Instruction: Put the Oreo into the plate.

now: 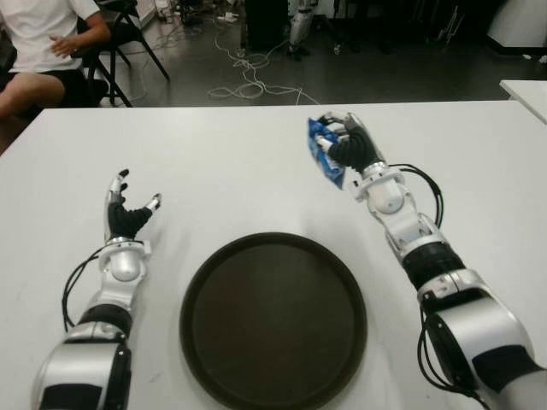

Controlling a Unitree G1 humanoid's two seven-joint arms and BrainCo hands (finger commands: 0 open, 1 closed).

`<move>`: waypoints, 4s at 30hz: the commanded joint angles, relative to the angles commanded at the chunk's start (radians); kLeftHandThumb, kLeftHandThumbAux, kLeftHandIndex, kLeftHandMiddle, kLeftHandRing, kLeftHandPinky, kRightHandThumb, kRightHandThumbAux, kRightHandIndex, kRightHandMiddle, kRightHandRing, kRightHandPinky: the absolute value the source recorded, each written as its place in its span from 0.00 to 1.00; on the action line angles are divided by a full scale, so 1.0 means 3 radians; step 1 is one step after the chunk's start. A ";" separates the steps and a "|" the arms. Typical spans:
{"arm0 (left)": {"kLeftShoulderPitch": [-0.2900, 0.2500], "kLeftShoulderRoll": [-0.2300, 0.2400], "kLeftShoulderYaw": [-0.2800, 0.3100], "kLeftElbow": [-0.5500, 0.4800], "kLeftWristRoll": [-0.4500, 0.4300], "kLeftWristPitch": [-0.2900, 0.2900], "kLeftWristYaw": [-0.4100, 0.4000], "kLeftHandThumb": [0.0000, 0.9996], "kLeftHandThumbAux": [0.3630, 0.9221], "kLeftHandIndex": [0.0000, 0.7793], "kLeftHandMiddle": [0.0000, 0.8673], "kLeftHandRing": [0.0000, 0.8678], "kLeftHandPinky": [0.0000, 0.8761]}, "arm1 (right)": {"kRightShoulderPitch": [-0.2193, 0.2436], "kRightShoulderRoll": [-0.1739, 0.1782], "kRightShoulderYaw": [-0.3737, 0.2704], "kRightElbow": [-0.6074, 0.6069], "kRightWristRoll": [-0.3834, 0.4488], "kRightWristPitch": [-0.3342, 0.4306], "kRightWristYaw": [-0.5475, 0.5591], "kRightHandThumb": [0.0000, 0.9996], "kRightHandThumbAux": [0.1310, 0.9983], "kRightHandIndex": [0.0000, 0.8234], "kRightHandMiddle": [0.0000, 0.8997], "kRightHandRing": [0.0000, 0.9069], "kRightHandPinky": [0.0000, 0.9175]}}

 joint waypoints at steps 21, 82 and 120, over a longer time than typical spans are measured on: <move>-0.0012 -0.0020 -0.0010 -0.0011 0.0013 0.0066 0.0065 0.00 0.76 0.07 0.10 0.08 0.07 | 0.0359 -0.0128 0.0009 -0.0941 0.0720 0.0059 0.1478 0.70 0.68 0.53 0.90 0.91 0.89; -0.0007 -0.0020 -0.0028 -0.0005 0.0027 0.0015 0.0076 0.00 0.75 0.07 0.09 0.08 0.06 | 0.0831 -0.0224 0.0354 -0.2077 0.0920 0.0838 0.2454 0.68 0.68 0.53 0.94 0.94 0.93; 0.0000 -0.0029 -0.0038 -0.0039 0.0033 0.0016 0.0099 0.00 0.78 0.07 0.09 0.07 0.06 | 0.0694 -0.0186 0.0794 -0.1748 -0.0192 0.0588 0.1816 0.69 0.69 0.53 0.90 0.92 0.90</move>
